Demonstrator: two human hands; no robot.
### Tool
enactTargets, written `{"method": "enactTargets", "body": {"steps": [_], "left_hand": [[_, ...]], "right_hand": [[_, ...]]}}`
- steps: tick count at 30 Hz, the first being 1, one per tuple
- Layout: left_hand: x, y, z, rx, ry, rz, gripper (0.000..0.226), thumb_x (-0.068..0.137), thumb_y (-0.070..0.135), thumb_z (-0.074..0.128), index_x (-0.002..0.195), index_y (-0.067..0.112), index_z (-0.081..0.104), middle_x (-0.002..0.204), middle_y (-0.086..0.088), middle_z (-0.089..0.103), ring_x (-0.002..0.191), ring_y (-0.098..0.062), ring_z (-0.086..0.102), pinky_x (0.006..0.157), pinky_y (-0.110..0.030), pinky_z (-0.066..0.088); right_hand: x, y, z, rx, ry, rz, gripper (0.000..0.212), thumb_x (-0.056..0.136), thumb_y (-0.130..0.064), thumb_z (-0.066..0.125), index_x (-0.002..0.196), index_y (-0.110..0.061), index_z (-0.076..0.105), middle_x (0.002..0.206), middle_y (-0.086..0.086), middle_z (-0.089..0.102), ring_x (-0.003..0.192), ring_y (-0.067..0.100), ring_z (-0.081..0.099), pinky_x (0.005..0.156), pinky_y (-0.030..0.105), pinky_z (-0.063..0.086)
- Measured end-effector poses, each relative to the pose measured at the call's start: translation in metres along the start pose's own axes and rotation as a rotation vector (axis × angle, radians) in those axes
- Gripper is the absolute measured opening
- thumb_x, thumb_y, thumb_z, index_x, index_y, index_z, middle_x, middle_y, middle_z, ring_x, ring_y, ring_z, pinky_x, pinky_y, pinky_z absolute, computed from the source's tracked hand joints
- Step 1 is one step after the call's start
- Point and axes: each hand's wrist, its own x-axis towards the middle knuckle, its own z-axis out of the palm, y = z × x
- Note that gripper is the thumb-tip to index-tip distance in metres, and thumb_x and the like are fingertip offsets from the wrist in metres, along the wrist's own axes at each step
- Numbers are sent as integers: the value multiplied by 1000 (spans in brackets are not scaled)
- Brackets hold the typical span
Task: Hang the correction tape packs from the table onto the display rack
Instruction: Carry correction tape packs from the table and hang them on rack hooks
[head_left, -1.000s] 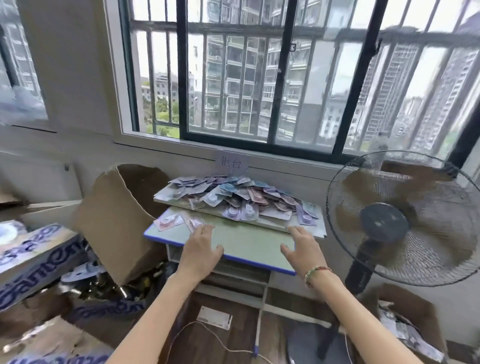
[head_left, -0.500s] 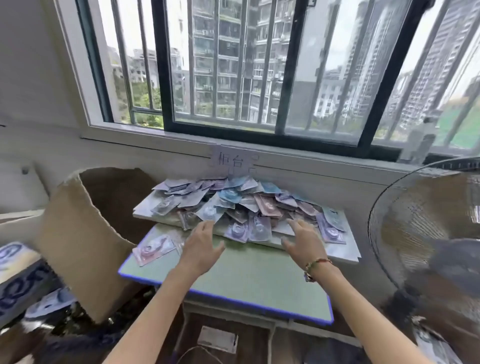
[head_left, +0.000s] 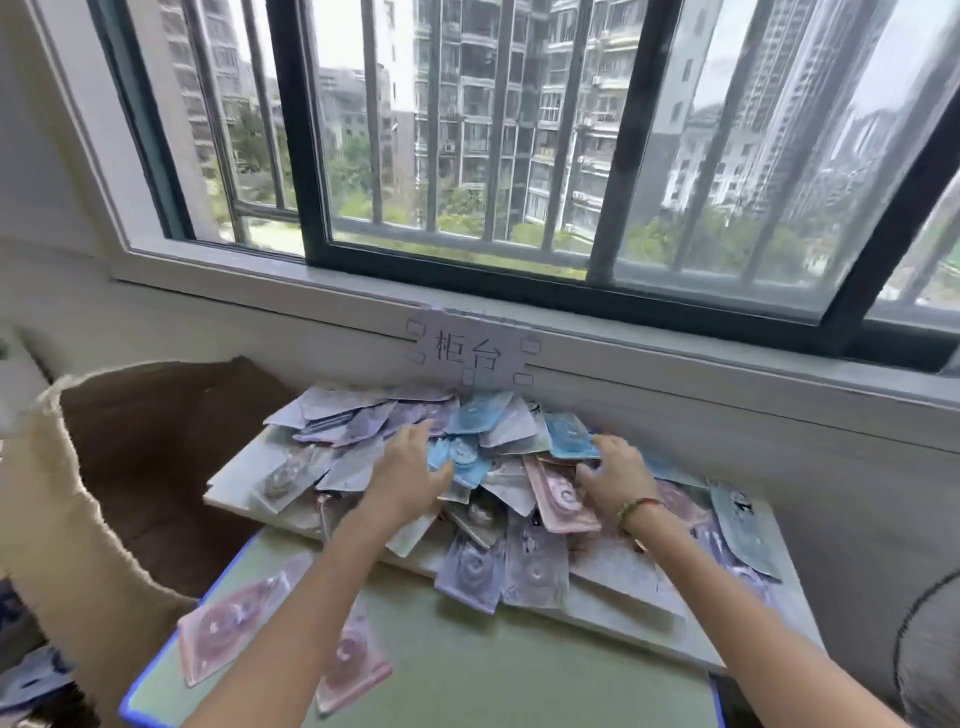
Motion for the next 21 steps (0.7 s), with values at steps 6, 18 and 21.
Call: {"method": "enactTargets", "body": {"steps": [6, 18, 21], "left_hand": [[86, -3, 26, -27, -108, -36, 65, 98, 30, 53, 150, 7, 23, 152, -14, 30, 139, -28, 31, 111, -36, 28], [198, -4, 78, 51, -297, -60, 57, 99, 36, 47, 143, 3, 32, 141, -23, 40, 130, -35, 39, 103, -40, 36], [206, -7, 84, 52, -283, -67, 50, 98, 35, 49, 135, 1, 40, 133, -23, 46, 125, -36, 41, 99, -42, 38]], "right_hand": [[72, 6, 14, -73, 12, 146, 40, 95, -30, 50, 127, -7, 51, 132, 15, 51, 123, 31, 46, 101, 35, 38], [151, -11, 47, -143, -117, 259, 36, 93, -32, 50, 116, -7, 59, 126, 16, 58, 116, 32, 53, 92, 36, 43], [155, -10, 43, -181, -117, 264, 35, 91, -30, 52, 119, -9, 58, 125, 16, 58, 117, 32, 53, 91, 35, 44]]}}
